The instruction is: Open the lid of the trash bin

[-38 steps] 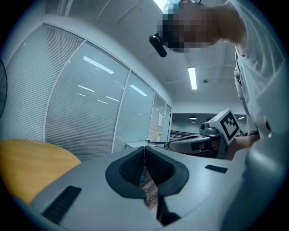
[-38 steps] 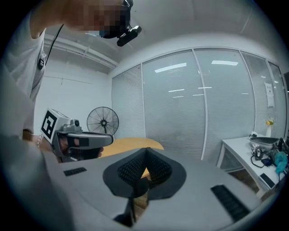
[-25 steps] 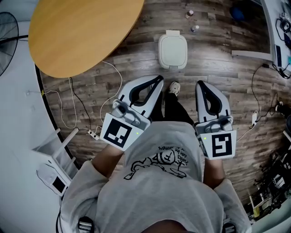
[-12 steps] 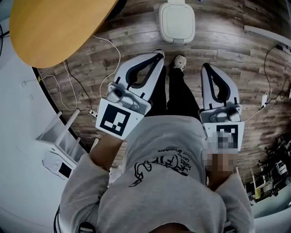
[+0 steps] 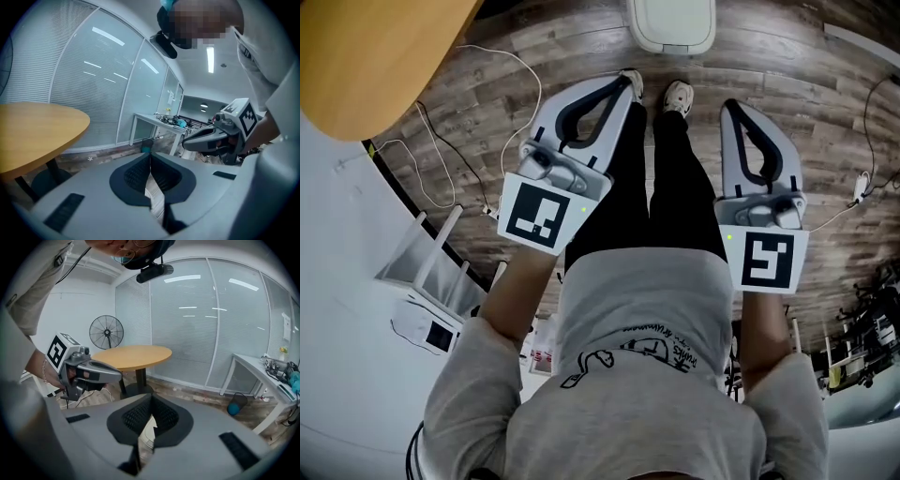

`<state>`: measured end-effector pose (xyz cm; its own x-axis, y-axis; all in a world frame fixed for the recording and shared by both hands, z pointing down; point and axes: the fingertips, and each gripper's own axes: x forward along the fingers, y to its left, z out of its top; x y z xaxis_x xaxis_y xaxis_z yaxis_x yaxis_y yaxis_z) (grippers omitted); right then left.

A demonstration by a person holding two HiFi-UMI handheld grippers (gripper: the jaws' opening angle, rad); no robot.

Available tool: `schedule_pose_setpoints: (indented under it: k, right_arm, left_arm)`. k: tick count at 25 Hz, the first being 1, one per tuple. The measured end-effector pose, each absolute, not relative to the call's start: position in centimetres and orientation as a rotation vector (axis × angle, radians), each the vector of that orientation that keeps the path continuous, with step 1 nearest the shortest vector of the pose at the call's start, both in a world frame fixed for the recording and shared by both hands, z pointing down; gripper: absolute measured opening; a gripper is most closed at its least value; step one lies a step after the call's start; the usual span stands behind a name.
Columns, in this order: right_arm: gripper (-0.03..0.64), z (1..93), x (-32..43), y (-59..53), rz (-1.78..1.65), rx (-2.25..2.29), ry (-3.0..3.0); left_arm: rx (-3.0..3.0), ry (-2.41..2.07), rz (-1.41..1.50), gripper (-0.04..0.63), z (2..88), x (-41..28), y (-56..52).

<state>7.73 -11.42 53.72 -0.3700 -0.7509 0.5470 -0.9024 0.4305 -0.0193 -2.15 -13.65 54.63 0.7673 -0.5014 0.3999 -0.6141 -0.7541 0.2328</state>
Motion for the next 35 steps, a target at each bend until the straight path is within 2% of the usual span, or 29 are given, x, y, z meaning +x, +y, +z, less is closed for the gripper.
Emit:
schedule_pose_setpoints:
  k: [35]
  right_arm:
    - [0.006, 84.5, 7.6, -11.8, 0.149, 0.921, -1.922]
  left_arm:
    - [2.518, -0.735, 0.762, 0.020, 81.9, -0.2, -14.8]
